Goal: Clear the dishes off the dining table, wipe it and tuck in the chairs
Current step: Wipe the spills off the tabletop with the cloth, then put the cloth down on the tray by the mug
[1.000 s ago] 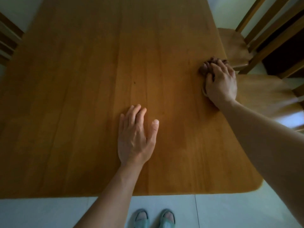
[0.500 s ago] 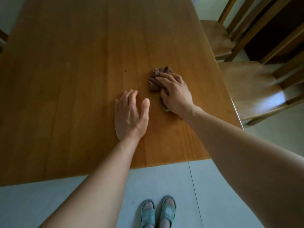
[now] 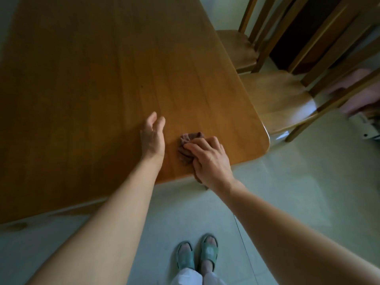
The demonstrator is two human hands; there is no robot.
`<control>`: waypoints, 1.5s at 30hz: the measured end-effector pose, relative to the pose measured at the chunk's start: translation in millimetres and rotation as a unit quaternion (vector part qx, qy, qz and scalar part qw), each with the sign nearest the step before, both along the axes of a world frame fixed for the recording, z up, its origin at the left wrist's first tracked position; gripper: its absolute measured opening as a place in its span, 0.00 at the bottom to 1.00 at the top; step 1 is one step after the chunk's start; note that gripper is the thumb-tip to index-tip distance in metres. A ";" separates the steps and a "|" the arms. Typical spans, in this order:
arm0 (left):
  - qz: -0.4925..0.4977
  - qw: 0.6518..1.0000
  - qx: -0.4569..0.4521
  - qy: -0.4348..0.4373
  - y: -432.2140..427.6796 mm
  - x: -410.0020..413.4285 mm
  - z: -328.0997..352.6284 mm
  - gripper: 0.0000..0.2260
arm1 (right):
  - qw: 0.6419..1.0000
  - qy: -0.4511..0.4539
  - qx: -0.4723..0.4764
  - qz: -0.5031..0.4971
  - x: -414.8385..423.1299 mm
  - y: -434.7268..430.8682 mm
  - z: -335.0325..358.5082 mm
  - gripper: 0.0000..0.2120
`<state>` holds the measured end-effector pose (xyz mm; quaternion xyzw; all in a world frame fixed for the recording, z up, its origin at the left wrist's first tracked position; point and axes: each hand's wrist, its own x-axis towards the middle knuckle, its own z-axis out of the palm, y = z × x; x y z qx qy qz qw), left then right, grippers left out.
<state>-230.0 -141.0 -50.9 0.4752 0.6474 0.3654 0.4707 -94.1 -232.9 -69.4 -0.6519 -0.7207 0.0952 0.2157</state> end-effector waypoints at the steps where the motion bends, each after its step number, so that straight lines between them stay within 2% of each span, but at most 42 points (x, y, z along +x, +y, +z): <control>1: 0.011 1.000 -0.016 -0.016 -11.2 3.4 4.8 0.24 | 0.999 0.030 -0.010 -0.018 -1.7 -12.0 6.0 0.20; 2: 0.020 0.999 -0.039 -0.025 -23.0 7.1 10.7 0.21 | 0.993 0.101 -0.037 -0.052 -3.0 -21.8 16.4 0.20; 3: 0.024 0.997 -0.069 -0.032 -33.2 11.9 18.1 0.19 | 0.964 0.230 -0.078 -0.110 -3.0 -28.3 31.0 0.20; 4: 0.024 0.993 -0.107 -0.045 -40.0 17.0 25.4 0.18 | 0.892 0.396 -0.118 -0.181 -1.7 -31.3 47.3 0.19; 5: 0.018 0.987 -0.147 -0.069 -44.9 23.3 34.5 0.18 | 0.788 0.545 -0.132 -0.252 3.0 -32.4 62.9 0.18; 6: 0.008 0.977 -0.187 -0.101 -48.7 30.6 45.9 0.18 | 0.690 0.643 -0.132 -0.306 11.4 -32.8 74.8 0.17; 7: -0.003 0.967 -0.218 -0.135 -52.5 38.3 58.0 0.18 | 0.619 0.699 -0.128 -0.335 23.4 -33.5 83.1 0.16; 8: -0.010 0.959 -0.231 -0.163 -56.6 46.3 69.9 0.17 | 0.574 0.731 -0.130 -0.346 36.7 -35.8 90.1 0.14; 10: -0.017 0.951 -0.218 -0.218 -64.8 66.4 94.0 0.14 | 0.514 0.783 -0.138 -0.322 65.8 -44.0 104.4 0.16; 13: -0.024 0.941 -0.187 -0.281 -72.0 94.7 124.5 0.15 | 0.429 0.854 -0.131 -0.262 108.0 -61.1 127.8 0.24; 15: -0.024 0.934 -0.172 -0.313 -76.6 121.2 144.8 0.16 | 0.384 0.888 -0.100 -0.233 139.4 -76.7 145.7 0.27; 16: -0.021 0.929 -0.168 -0.329 -80.0 137.2 154.1 0.16 | 0.368 0.896 -0.086 -0.232 156.1 -84.1 153.2 0.25; 18: -0.021 0.920 -0.166 -0.355 -91.8 178.1 171.6 0.17 | 0.341 0.907 -0.064 -0.237 193.2 -100.6 166.2 0.19; 20: -0.037 0.918 -0.160 -0.362 -106.2 223.4 184.7 0.17 | 0.336 0.910 -0.047 -0.239 230.7 -115.9 177.5 0.16; 25: -0.069 0.899 -0.159 -0.402 -141.3 336.3 204.7 0.13 | 0.378 0.886 -0.018 -0.266 334.6 -156.1 204.6 0.19; 27: -0.078 0.891 -0.163 -0.417 -151.3 374.8 208.5 0.13 | 0.381 0.884 0.001 -0.271 377.3 -170.6 208.4 0.22; 32: -0.104 0.887 -0.178 -0.414 -160.6 458.0 213.3 0.12 | 0.354 0.890 0.051 -0.282 466.6 -190.1 215.2 0.18; 34: -0.103 0.889 -0.178 -0.409 -155.5 484.6 213.3 0.13 | 0.332 0.896 0.066 -0.287 494.3 -191.3 217.2 0.16; 37: -0.100 0.894 -0.166 -0.403 -139.6 523.6 211.3 0.14 | 0.310 0.903 0.073 -0.289 538.4 -181.9 214.5 0.17; 45: -0.104 0.900 -0.146 -0.398 -56.8 656.5 211.9 0.14 | 0.324 0.903 0.092 -0.265 677.1 -96.2 225.2 0.21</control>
